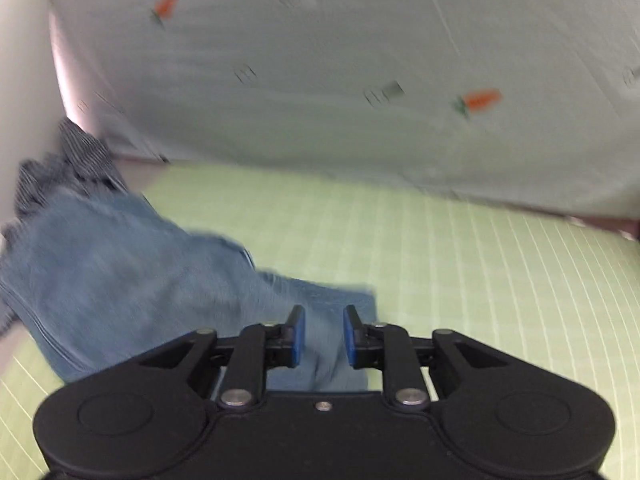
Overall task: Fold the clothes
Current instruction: 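Lift the jeans with both grippers out of the heap, then lay the jeans flat on the mat and open both grippers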
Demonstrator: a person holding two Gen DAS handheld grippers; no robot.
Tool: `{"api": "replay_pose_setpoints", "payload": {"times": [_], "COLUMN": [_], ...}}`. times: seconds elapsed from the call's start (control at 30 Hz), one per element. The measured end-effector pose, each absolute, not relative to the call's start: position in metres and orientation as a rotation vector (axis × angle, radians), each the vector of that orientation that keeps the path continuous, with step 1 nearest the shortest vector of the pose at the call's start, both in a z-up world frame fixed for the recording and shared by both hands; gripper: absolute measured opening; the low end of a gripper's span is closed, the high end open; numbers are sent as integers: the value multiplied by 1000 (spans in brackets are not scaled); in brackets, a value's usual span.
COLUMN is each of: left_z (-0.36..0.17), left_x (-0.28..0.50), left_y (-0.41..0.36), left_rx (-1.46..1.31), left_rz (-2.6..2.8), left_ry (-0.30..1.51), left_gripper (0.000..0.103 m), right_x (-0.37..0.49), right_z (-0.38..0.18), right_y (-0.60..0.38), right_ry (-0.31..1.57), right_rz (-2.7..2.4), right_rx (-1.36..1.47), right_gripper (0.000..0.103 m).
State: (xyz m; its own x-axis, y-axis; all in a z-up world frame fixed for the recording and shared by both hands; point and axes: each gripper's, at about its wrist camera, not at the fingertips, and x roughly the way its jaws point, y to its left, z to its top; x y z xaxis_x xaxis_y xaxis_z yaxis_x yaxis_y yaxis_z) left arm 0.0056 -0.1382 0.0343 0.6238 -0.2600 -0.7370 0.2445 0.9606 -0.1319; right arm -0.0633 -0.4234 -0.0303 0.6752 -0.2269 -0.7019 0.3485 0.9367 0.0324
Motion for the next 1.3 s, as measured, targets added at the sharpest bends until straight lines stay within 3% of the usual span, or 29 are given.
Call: {"api": "replay_pose_setpoints", "payload": {"times": [0.13,0.47,0.63,0.7,0.77,0.87,0.97,1.3], "left_z": [3,-47,-55,-62,-70,-79,-84,-100], "left_x": [36,102,122,125,126,123,119,117], "left_y": [-107,-83,-82,-78,-75,-69,-63,-44], "left_rx": [-14,-16,-9,-16,-24,-50,-89,-34], "left_rz": [-157,-50,-57,-25,8,48,76,238], "left_ry": [930,1064,1071,1082,1102,1116,1120,1128], "left_gripper": [74,75,81,81,81,82,83,85], "right_x": [-71,-39,-11,-4,-2,-8,-19,-50], "right_z": [-45,-96,-114,-118,-119,-115,-108,-78], "right_y": [-437,-454,-449,-444,-441,-440,-446,-467], "right_ry": [790,893,925,929,924,914,889,819], "right_rz": [-337,-326,-303,-278,-260,-259,-265,-438], "right_rx": [238,464,477,477,475,458,472,274], "right_gripper": [40,85,88,83,62,43,31,21]}}
